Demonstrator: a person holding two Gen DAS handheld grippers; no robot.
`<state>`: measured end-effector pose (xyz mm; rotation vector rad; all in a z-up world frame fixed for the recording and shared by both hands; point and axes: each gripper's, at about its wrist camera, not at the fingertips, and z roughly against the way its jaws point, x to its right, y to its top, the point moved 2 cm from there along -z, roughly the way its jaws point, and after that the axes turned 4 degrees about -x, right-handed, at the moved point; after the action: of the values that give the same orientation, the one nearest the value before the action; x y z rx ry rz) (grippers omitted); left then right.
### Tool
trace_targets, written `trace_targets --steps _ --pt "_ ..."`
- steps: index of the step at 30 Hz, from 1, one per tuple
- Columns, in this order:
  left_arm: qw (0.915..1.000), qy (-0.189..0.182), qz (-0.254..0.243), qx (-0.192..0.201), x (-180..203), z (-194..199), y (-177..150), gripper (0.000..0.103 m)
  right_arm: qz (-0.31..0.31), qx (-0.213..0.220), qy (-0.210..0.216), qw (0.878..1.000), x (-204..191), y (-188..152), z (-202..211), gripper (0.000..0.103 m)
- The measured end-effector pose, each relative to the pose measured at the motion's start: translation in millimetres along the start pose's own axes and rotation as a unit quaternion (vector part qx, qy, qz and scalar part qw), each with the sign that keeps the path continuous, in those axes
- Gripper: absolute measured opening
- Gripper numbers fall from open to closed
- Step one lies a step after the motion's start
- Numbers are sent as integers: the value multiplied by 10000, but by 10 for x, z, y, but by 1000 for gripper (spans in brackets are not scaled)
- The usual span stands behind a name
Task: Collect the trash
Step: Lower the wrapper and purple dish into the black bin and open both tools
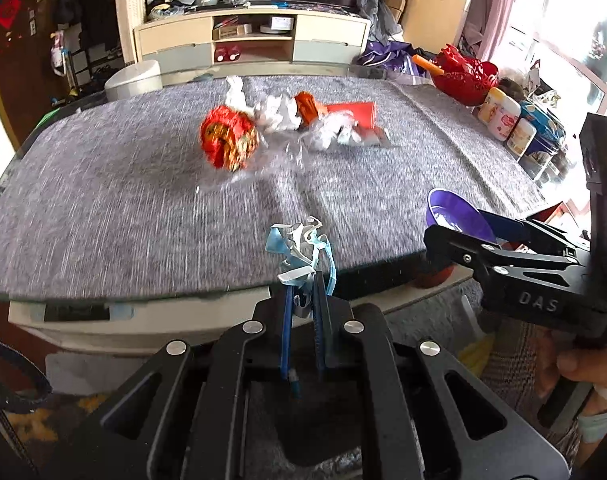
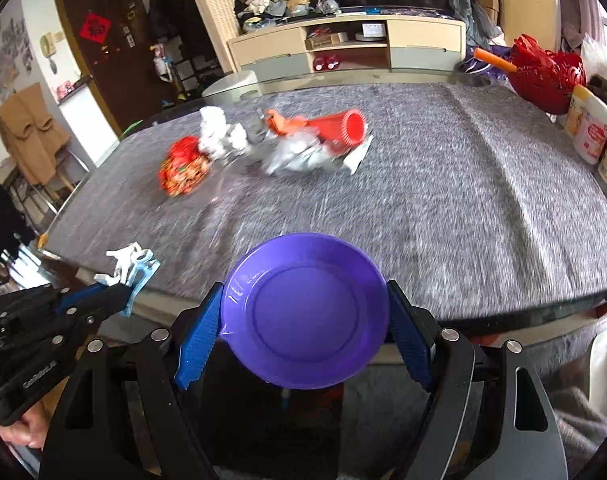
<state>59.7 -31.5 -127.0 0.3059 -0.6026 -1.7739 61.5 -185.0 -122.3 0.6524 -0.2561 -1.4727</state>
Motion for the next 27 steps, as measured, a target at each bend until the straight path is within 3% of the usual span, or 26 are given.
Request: trace_targets --steps 12,27 --pt "9990 -244 75 -378 54 -43 -529 8 124 -320 18 9994 -184 -396 15 79" --pt "9921 -236 7 -1230 159 -527 -985 8 -143 -962 -117 9952 -70 -848 -371 79"
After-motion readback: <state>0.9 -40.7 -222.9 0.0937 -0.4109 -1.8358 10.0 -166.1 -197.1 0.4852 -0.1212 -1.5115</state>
